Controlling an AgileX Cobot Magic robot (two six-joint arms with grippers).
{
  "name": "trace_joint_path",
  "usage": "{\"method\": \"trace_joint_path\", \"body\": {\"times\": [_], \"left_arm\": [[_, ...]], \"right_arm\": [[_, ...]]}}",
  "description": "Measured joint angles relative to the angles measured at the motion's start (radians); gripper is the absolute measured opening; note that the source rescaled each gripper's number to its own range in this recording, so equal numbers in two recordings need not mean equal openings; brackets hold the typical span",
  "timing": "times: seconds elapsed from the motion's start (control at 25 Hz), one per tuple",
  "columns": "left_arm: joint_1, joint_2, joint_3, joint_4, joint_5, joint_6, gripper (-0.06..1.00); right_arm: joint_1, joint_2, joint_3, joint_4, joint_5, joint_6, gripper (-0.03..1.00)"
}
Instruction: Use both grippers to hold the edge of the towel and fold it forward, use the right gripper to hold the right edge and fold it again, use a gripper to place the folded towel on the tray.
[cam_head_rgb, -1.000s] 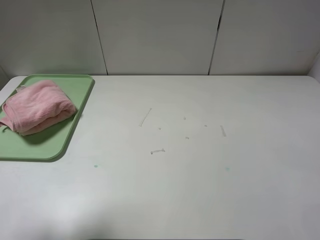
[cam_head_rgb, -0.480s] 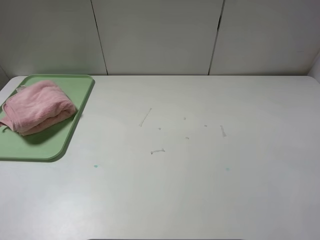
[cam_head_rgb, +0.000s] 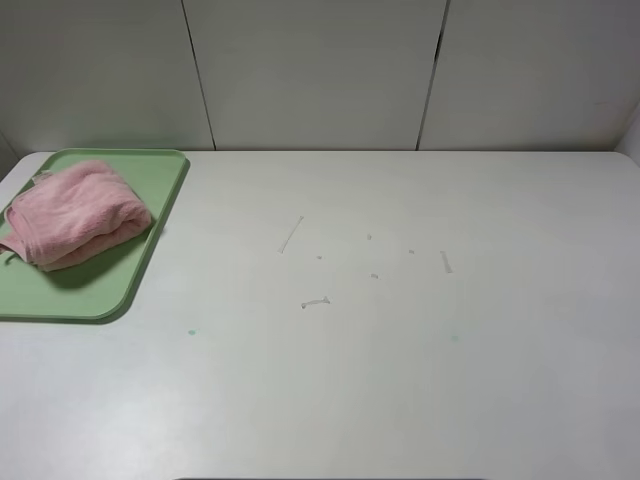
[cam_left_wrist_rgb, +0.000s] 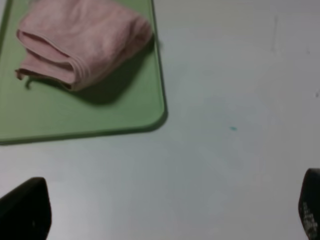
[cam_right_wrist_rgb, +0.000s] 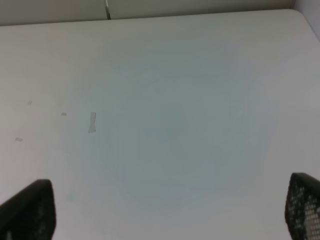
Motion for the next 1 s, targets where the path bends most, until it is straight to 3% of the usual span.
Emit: {"method": "trace_joint_path", "body": {"times": [0.16, 0.48, 1.0], "left_arm": [[-0.025, -0.036, 0.094, 0.011, -0.048, 0.012, 1.00], [-0.101, -0.039, 0.122, 0.034, -0.112, 0.022, 1.00], [-0.094, -0.039, 0.123, 0.035, -0.112, 0.022, 1.00]], "right_arm": [[0.000, 0.000, 0.000, 0.000, 0.000, 0.000, 1.00], [0.000, 0.000, 0.000, 0.000, 0.000, 0.000, 1.00], [0.000, 0.000, 0.000, 0.001, 0.000, 0.000, 1.00]]}}
